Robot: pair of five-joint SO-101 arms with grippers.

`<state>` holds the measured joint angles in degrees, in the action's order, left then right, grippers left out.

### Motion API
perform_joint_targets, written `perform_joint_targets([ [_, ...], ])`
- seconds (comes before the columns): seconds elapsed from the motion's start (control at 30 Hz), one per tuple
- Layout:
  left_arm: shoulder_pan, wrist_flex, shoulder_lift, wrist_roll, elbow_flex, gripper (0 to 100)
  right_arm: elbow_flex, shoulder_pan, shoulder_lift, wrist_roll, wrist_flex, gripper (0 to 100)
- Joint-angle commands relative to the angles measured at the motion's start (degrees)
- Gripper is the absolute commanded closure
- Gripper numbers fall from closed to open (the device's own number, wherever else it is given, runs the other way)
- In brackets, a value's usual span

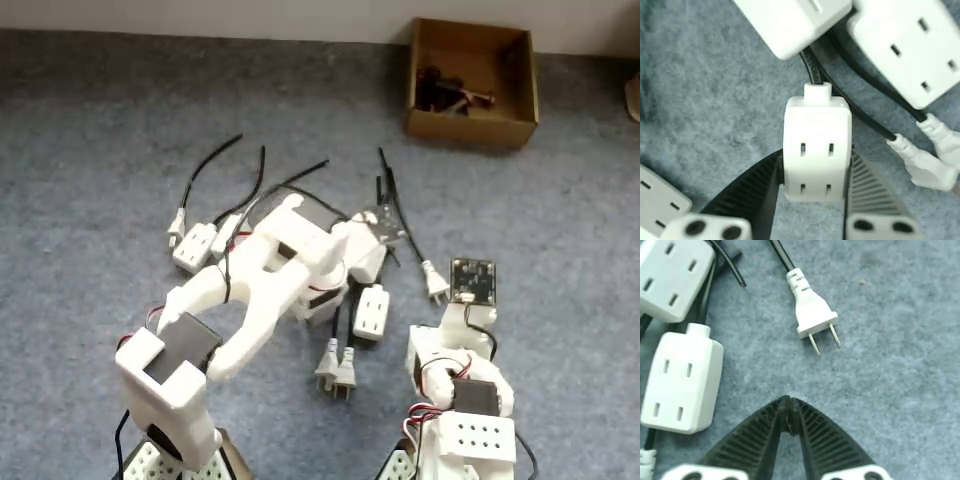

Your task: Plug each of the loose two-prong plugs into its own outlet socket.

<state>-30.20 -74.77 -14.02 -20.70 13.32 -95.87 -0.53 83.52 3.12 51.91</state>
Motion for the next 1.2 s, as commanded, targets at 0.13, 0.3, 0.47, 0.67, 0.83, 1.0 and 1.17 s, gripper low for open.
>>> perform_joint_targets([
  [0.13, -1.36, -0.53, 0.13, -0.53, -3.21, 92, -3.56, -0.66, 0.40, 0.62, -1.45, 99.2],
  [0.3, 3.12, -0.18, 0.31, -0.44, -3.74, 92, -3.56, -0.66, 0.40, 0.62, -1.45, 99.2],
  [0.47, 7.78, -0.09, 0.13, 3.08, -3.56, 91, -3.56, -0.66, 0.40, 0.62, -1.45, 99.2],
  [0.67, 8.84, -0.09, 0.04, 3.43, -3.21, 91, -3.56, -0.66, 0.40, 0.62, -1.45, 99.2],
  [0.83, 10.33, -0.09, 0.04, 3.52, -3.12, 91, -3.56, -0.66, 0.40, 0.62, -1.45, 99.2],
  [1.0, 15.43, 0.00, 0.48, 6.51, -4.18, 91, -3.56, -0.66, 0.40, 0.62, -1.45, 99.2],
  [1.17, 15.69, -0.53, 0.57, 12.40, -9.63, 91, -3.56, -0.66, 0.40, 0.62, -1.45, 99.2],
])
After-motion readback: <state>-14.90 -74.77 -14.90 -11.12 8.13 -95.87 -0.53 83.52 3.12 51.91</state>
